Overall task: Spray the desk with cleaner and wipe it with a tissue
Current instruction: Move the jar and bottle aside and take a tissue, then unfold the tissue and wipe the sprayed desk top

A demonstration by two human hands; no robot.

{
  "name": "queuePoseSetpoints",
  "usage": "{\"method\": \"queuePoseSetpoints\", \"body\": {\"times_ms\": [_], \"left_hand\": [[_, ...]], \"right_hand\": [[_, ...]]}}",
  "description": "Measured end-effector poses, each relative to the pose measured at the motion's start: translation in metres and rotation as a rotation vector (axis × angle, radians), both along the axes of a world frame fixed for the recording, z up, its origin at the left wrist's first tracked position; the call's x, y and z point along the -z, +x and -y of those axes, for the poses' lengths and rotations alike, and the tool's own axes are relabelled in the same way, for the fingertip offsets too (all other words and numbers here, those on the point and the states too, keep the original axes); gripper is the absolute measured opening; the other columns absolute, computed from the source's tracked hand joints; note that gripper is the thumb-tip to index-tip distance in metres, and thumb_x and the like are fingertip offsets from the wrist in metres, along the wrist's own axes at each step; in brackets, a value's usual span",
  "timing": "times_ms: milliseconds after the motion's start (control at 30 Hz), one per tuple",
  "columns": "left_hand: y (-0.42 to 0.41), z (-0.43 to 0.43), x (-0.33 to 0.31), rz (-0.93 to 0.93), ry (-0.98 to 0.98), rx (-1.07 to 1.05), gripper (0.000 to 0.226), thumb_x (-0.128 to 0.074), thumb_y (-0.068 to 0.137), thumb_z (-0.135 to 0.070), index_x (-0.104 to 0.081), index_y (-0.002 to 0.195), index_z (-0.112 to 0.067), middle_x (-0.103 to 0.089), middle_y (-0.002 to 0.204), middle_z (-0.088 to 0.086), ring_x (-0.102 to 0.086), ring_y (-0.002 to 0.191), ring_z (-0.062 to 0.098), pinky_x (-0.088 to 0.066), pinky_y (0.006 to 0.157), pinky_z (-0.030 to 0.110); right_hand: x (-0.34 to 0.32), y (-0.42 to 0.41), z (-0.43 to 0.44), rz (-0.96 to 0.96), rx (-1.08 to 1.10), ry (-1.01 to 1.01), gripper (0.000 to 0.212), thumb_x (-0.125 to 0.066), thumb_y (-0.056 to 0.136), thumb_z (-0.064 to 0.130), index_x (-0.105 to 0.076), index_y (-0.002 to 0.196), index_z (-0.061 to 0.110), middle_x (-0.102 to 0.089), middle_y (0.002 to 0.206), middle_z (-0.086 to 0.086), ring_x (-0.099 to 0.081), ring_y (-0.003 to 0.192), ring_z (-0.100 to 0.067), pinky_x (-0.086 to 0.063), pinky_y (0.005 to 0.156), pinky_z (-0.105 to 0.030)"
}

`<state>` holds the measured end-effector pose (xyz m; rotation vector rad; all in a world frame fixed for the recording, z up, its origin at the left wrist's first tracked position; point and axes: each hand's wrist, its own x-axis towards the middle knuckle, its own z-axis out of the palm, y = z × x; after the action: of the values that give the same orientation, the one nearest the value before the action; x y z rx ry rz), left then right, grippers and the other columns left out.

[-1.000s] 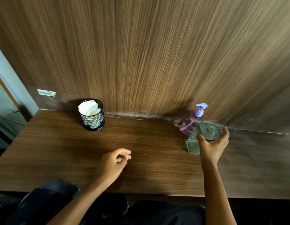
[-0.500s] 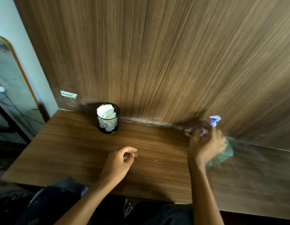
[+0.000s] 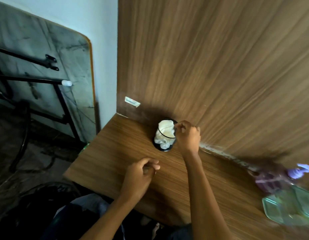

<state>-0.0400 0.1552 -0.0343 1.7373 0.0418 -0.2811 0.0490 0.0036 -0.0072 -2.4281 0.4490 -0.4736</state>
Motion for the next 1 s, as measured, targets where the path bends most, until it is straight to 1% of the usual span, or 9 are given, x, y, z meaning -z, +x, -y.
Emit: {"method": "queuePoseSetpoints", "body": {"times_ms": [133,267,367,467,567,667,800,933,1000], "left_hand": [[0.003,-0.005,0.005,-0.041,-0.066,-0.011,0.03,-0.05,0.084,-0.002,-0.065,0.086,-0.028,-0.074,0.082,-0.01,-0.068,0.079,-0.001,-0.047,0.071,0.008],[0.011,-0.004,0.008,-0.042,-0.104,-0.061,0.032,-0.048,0.082,0.0,-0.066,0.082,-0.027,-0.074,0.078,-0.009,-0.068,0.075,0.0,-0.049,0.072,0.015],[0.02,0.0,0.006,-0.045,-0.125,-0.074,0.033,-0.049,0.081,0.001,-0.065,0.08,-0.027,-0.072,0.075,-0.01,-0.067,0.073,-0.001,-0.048,0.071,0.015],[0.033,0.004,-0.001,-0.032,-0.135,-0.06,0.031,-0.051,0.083,-0.001,-0.062,0.079,-0.029,-0.071,0.078,-0.01,-0.067,0.079,0.005,-0.05,0.077,0.021],[0.052,0.01,-0.005,0.015,-0.104,-0.063,0.028,-0.054,0.085,-0.006,-0.06,0.08,-0.033,-0.072,0.088,-0.002,-0.067,0.087,0.014,-0.053,0.086,0.033],[0.072,0.016,-0.008,0.079,-0.062,-0.084,0.026,-0.056,0.085,-0.009,-0.06,0.084,-0.035,-0.072,0.093,0.002,-0.068,0.088,0.017,-0.054,0.087,0.043],[0.09,0.025,-0.009,0.115,-0.046,-0.113,0.023,-0.056,0.085,-0.012,-0.059,0.093,-0.034,-0.071,0.1,0.002,-0.068,0.09,0.017,-0.054,0.087,0.045],[0.091,0.032,-0.005,0.132,-0.06,-0.113,0.022,-0.057,0.084,-0.01,-0.064,0.098,-0.024,-0.072,0.1,0.004,-0.067,0.092,0.021,-0.054,0.087,0.044],[0.092,0.032,-0.003,0.141,-0.07,-0.116,0.023,-0.057,0.084,-0.01,-0.064,0.095,-0.028,-0.072,0.099,0.004,-0.067,0.092,0.021,-0.055,0.086,0.043]], "right_hand": [[0.001,0.021,-0.001,-0.194,0.034,-0.112,0.029,-0.049,0.082,0.009,-0.069,0.101,0.018,-0.061,0.118,-0.009,-0.039,0.113,-0.034,-0.032,0.092,-0.042],[-0.004,0.029,-0.002,-0.203,0.112,-0.201,0.026,-0.051,0.079,0.007,-0.071,0.094,0.013,-0.063,0.11,-0.015,-0.043,0.111,-0.036,-0.036,0.091,-0.042],[-0.005,0.03,0.0,-0.242,0.131,-0.142,0.024,-0.05,0.078,0.005,-0.07,0.091,0.01,-0.064,0.106,-0.016,-0.041,0.112,-0.035,-0.045,0.083,-0.039],[-0.002,0.029,0.001,-0.315,0.166,-0.094,0.023,-0.049,0.08,0.009,-0.067,0.095,0.009,-0.06,0.114,-0.015,-0.041,0.115,-0.036,-0.039,0.076,-0.034],[0.005,0.028,0.0,-0.407,0.177,-0.067,0.028,-0.053,0.078,0.017,-0.065,0.101,0.007,-0.061,0.117,-0.013,-0.047,0.114,-0.036,-0.042,0.082,-0.035],[0.007,0.028,-0.004,-0.483,0.171,-0.03,0.035,-0.057,0.076,0.019,-0.062,0.108,0.005,-0.062,0.117,-0.014,-0.054,0.111,-0.034,-0.047,0.089,-0.038],[0.009,0.032,-0.004,-0.504,0.196,-0.009,0.035,-0.057,0.078,0.017,-0.06,0.111,0.006,-0.061,0.118,-0.013,-0.058,0.11,-0.034,-0.048,0.085,-0.039],[0.011,0.035,-0.003,-0.495,0.185,-0.009,0.033,-0.05,0.084,0.012,-0.057,0.115,0.006,-0.058,0.122,-0.015,-0.056,0.113,-0.034,-0.047,0.084,-0.039],[0.011,0.035,-0.002,-0.479,0.172,-0.006,0.032,-0.047,0.086,0.011,-0.057,0.116,0.006,-0.057,0.124,-0.016,-0.055,0.114,-0.035,-0.046,0.086,-0.039]]}}
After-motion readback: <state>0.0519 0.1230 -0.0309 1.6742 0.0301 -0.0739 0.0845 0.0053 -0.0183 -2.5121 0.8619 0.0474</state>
